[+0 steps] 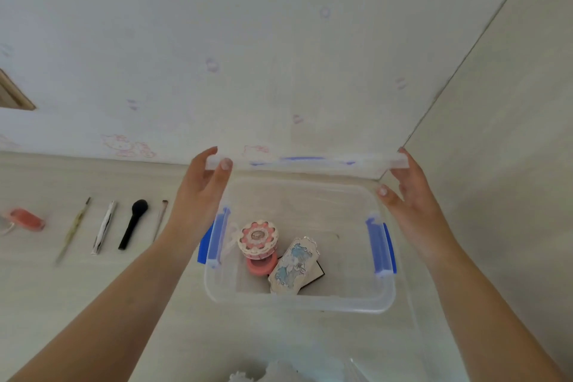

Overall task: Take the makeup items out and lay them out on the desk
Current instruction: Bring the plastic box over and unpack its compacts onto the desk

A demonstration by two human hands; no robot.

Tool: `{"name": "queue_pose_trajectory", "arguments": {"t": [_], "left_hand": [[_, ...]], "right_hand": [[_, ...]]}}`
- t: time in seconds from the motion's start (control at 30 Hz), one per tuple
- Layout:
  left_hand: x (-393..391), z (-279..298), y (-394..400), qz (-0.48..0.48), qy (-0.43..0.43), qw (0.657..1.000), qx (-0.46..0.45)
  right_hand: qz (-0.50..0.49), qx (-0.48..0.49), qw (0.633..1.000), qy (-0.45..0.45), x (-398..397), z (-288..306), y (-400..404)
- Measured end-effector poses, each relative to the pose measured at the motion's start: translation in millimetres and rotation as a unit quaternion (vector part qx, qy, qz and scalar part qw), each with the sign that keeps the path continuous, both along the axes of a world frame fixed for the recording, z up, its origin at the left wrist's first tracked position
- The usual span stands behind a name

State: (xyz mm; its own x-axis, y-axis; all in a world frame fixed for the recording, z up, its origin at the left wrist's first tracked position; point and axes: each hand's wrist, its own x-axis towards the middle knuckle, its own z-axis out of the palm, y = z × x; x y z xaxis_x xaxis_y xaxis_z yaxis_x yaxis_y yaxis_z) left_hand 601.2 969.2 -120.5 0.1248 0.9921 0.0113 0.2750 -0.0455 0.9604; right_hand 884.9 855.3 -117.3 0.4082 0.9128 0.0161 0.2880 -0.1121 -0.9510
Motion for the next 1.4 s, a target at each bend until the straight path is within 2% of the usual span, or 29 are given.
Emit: {"name": "queue_pose_trajectory", "arguments": {"t": [0.13, 0.3, 0.5, 0.77, 1.1, 1.2, 1.27, 1.33, 1.4], "left_hand": [[22.7, 1.5, 35.6, 0.003, -0.032, 0.998, -0.049], [39.2, -7.0, 62.7, 0.003, -0.007, 0.996, -0.086], [36.1, -35.6, 87.1, -0.021, 0.049, 0.990, -0.130], [36.8, -58.9, 105.0, -0.049, 0.051, 0.969, -0.236], [34.5, -66.2, 106.0, -0.037, 0.055, 0.953, -0.297], [35.0, -65.8, 104.6, -0.060, 0.058, 0.957, -0.278], [37.7, -62.7, 100.3, -0.059, 0.106, 0.963, -0.239], [39.0, -52.3, 89.7, -0.052, 0.205, 0.972, -0.104], [37.2, -35.1, 72.2, -0.055, 0.239, 0.966, 0.078]], "right_hand": [[-0.021, -0.007, 0.999, 0.028, 6.9, -4.3, 32.7], [-0.031, -0.059, 0.997, 0.024, 16.6, -19.2, 63.2], [-0.038, -0.146, 0.989, 0.005, 28.5, -35.3, 79.9], [-0.032, -0.278, 0.960, -0.020, 38.6, -51.7, 94.0], [-0.044, -0.306, 0.951, -0.011, 45.4, -69.3, 100.3], [-0.041, -0.321, 0.946, -0.016, 45.7, -69.9, 100.2], [-0.050, -0.294, 0.954, -0.041, 43.1, -66.5, 96.6], [-0.076, -0.187, 0.973, -0.110, 36.5, -56.7, 87.5], [-0.076, -0.023, 0.981, -0.177, 22.9, -39.2, 75.9]]}}
